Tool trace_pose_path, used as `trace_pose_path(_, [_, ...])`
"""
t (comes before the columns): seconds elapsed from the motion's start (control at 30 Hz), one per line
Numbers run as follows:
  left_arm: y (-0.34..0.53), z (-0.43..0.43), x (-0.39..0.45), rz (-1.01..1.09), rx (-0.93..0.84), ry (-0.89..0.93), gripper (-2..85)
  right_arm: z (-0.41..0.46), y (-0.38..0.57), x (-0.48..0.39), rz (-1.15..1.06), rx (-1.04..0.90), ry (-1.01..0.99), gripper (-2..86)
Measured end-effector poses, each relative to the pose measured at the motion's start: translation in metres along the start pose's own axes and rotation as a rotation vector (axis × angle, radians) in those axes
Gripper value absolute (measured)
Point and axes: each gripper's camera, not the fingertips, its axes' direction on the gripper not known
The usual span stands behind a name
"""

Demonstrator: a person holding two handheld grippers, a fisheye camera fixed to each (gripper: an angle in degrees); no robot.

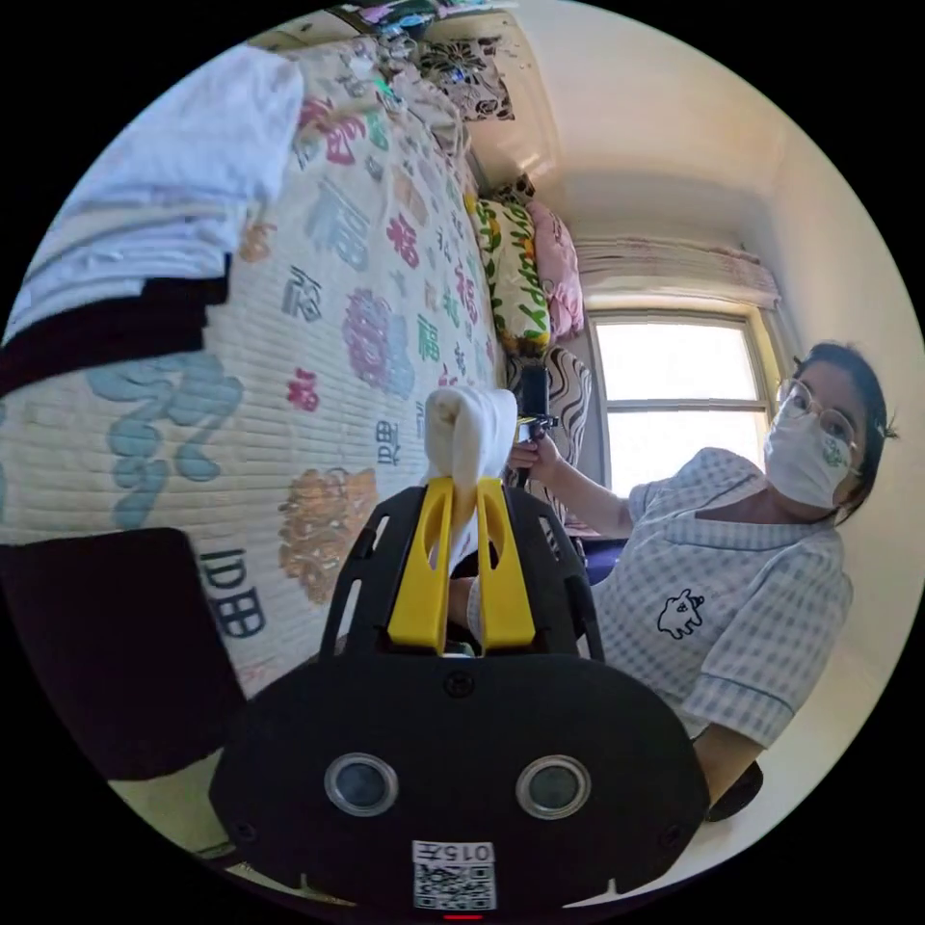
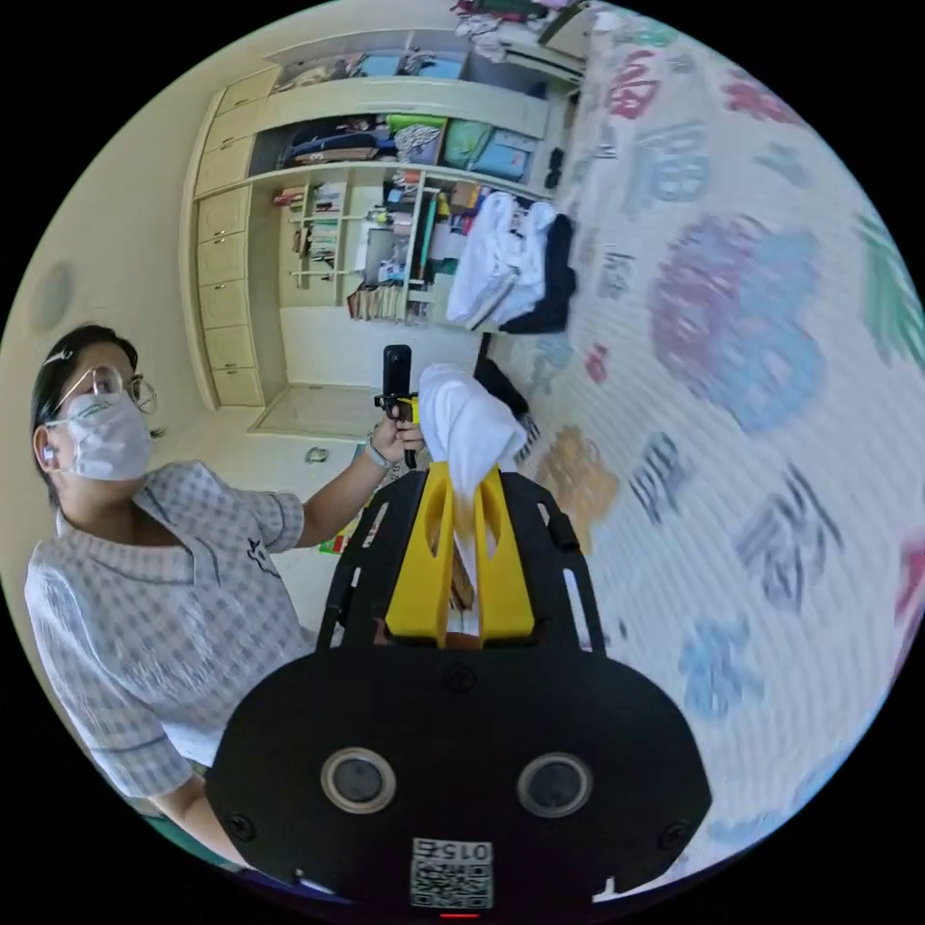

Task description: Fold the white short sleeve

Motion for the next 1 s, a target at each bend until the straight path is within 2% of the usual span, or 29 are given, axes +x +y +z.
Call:
trace_pose_path(0.17, [-0.026, -0.171, 0.053, 0.010, 0.167, -0.174, 3.4, 0.106, -0.185, -0.021, -0.146, -0.051, -0.003, 2.2])
trace_pose_path(0.27, [-0.051, -0.226, 0.061, -0.022, 0.220, -0.207, 3.3, 0.145, -0.269, -0.021, -0.156, -0.071, 0.045, 2.3])
trace_pose_path(0.43, [-0.082, -0.247, 0.040, -0.147, 0.213, -0.289, 2.2, 0.186, -0.354, 0.022, -0.047, -0.101, 0.159, 2.3])
trace_pose_path(0.5, [-0.080, -0.245, 0.038, -0.137, 0.263, -0.263, 1.6, 0.193, -0.368, 0.047, 0.006, -0.102, 0.187, 2.3])
trace_pose_path(0.57, [-0.065, -0.242, 0.053, -0.087, 0.358, -0.221, 0.7, 0.189, -0.376, 0.072, 0.042, -0.050, 0.124, 2.1])
trace_pose_path(0.63, [-0.048, -0.239, 0.069, -0.052, 0.387, -0.229, -0.1, 0.186, -0.376, 0.080, 0.019, -0.033, 0.126, 1.8])
trace_pose_path(0.77, [0.004, -0.226, 0.114, -0.024, 0.404, -0.368, -0.7, 0.192, -0.372, 0.096, -0.007, -0.066, 0.181, 1.3])
trace_pose_path(1.0, [0.126, -0.186, 0.185, -0.042, 0.551, -0.456, 1.0, 0.182, -0.346, 0.114, -0.060, 0.048, 0.240, 1.1])
